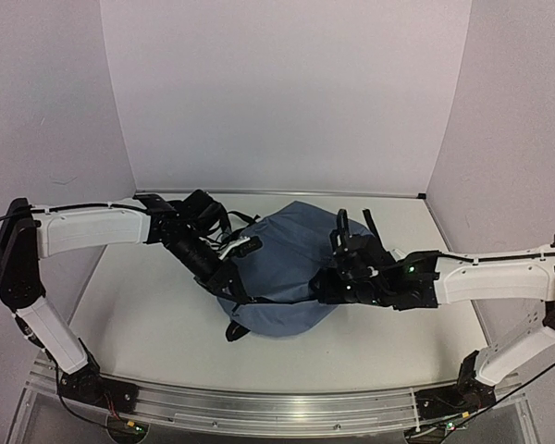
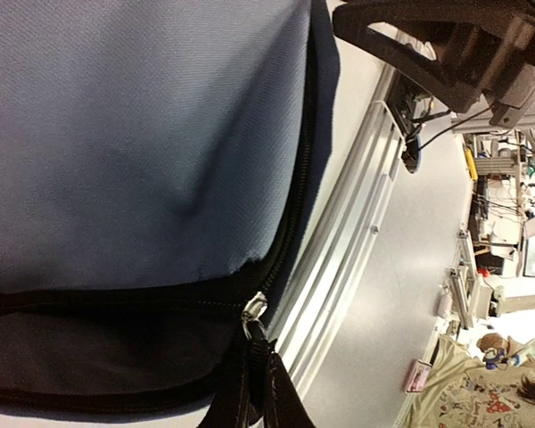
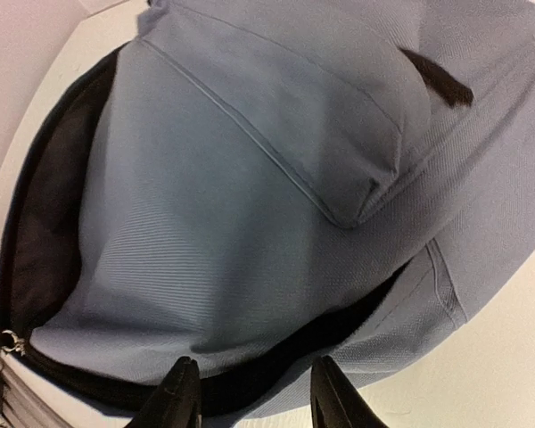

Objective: Pack the student bag
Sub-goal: Zip the student bag at the center of the board.

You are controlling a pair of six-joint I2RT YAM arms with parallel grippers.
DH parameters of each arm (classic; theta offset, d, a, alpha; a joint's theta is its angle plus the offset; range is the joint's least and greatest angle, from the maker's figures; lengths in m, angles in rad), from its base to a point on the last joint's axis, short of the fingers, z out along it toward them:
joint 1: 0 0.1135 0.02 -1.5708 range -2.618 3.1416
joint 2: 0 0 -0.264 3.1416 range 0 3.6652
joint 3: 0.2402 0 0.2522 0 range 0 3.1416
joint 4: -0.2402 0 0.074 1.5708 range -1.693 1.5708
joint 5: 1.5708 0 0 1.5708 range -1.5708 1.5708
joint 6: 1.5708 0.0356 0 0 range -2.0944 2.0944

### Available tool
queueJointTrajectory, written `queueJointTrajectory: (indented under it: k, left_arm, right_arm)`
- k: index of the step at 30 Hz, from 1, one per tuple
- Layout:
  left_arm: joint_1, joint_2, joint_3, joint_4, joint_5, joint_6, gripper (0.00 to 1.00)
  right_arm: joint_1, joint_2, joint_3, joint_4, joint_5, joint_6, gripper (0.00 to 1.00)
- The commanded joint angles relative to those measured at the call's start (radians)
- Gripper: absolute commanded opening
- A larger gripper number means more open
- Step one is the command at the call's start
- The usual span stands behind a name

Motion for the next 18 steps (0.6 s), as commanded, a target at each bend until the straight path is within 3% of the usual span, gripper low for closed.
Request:
queueJointTrajectory:
  k: [1, 10, 18]
  left_arm:
    - [0.006, 0.012, 0.07, -0.063, 0.126, 0.04, 0.0]
    - [0.007, 0.035, 0.096, -0.081, 0.128, 0.03, 0.0]
    - [0.005, 0.038, 0.099, -0.074, 0.081, -0.002, 0.0]
  right_arm:
    - [0.019, -0.029, 0.064, 0.089, -0.177, -0.275, 0.51]
    - [0.133, 0.152, 0.208, 0.079, -0.204, -0.462, 0.61]
    - [0.154, 0.244, 0.235, 0.083, -0.173, -0.517, 0.57]
